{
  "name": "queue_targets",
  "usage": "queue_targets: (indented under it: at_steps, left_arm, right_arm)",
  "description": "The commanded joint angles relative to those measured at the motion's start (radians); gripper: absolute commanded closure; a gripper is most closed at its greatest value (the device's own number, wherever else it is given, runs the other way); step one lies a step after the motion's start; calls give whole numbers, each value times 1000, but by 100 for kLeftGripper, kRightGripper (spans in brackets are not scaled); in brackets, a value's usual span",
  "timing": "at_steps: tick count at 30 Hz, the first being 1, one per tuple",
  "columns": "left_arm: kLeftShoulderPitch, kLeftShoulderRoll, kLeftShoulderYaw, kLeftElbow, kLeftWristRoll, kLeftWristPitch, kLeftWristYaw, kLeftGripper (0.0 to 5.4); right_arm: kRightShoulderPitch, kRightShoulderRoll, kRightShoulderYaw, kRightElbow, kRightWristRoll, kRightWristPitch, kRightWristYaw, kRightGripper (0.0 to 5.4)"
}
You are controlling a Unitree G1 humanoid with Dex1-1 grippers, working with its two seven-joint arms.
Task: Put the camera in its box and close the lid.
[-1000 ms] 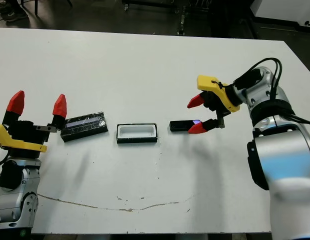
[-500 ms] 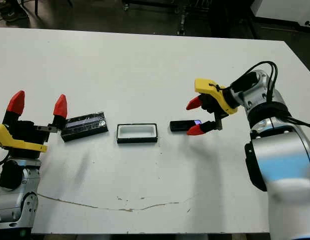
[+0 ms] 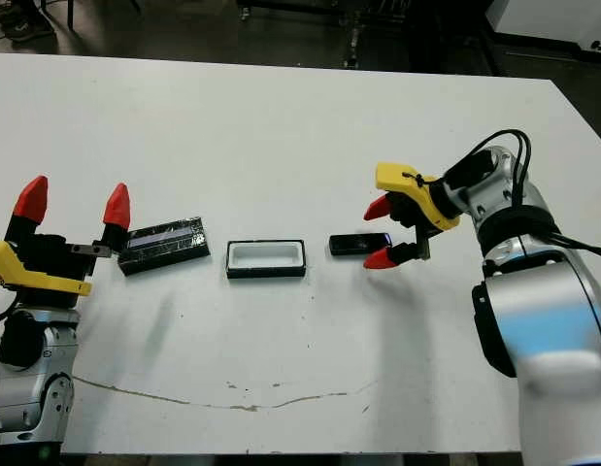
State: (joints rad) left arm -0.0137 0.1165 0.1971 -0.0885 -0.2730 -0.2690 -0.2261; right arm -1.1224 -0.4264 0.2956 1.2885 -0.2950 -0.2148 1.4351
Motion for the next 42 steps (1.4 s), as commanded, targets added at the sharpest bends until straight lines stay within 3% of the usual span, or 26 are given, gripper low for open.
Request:
queue_targets:
  at_steps: [1, 9, 15, 27, 42]
  left_arm:
    - [8, 2, -1, -1, 8, -1, 5, 0]
    - [7, 3, -1, 0, 0, 0, -4, 0]
    - [6, 1, 0, 2, 6, -2, 2, 0]
    - [12, -7, 2, -15, 4, 6, 21, 0]
    - [17, -5, 5, -26, 5, 13, 40, 0]
  right_arm:
    - [22, 2, 8, -4, -12, -24, -15, 2]
    - [37, -2, 6, -4, -9, -38, -47, 76]
    - [33, 4, 24, -3, -27, -9, -57, 173]
    - [43, 6, 35, -12, -36, -30, -81, 370]
    - [35, -16, 4, -22, -7, -36, -92, 374]
